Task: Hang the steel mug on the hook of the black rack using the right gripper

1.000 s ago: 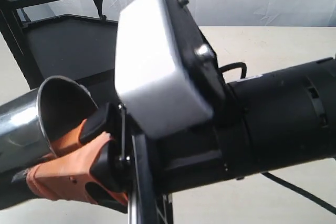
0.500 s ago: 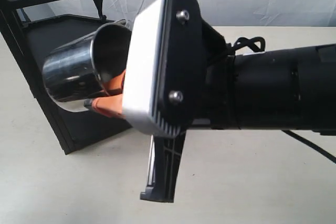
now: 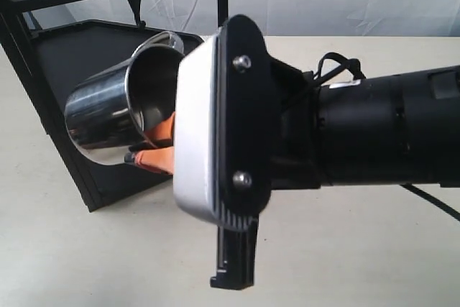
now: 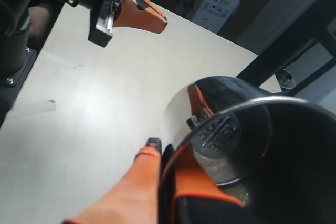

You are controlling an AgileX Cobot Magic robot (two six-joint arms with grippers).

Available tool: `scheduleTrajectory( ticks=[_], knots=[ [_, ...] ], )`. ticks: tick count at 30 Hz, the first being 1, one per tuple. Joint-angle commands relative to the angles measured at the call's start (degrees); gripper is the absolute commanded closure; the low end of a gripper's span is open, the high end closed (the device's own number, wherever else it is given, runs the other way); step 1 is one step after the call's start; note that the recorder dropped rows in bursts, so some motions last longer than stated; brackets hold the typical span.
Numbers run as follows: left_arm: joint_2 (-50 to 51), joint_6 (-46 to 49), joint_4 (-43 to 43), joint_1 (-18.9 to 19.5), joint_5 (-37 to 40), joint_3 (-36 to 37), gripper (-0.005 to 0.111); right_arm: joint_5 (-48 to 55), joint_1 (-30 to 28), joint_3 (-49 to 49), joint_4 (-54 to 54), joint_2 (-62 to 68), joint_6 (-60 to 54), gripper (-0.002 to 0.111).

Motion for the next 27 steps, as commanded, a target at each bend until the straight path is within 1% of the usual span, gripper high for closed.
scheduleTrajectory(
  ticks=[1,7,14,20,27],
  knots=[
    [-0.27,-0.14,-0.01,-0.07,0.02,0.12,0.105,3.16,-0.17,-1.41,-10.5,-1.35,-0.45,0.109],
    [-0.27,-0.14,-0.01,-0.07,0.02,0.12,0.105,4.21,-0.17,-2.08,-11.55,-1.98,-0.45,0.109],
    [-0.27,-0.14,-0.01,-0.07,0.02,0.12,0.105,1.59,-0.59,-3.2,-15.79,-1.87,-0.45,0.109],
    [-0.27,-0.14,-0.01,-0.07,0.02,0.12,0.105,10.58,-4.65,-6.27,-15.4,-1.34,-0.45,0.109],
    [-0.27,-0.14,0.11,-0.07,0.02,0.12,0.105,25.52,-10.19,-10.9,-13.89,2.86,-0.45,0.109]
  ],
)
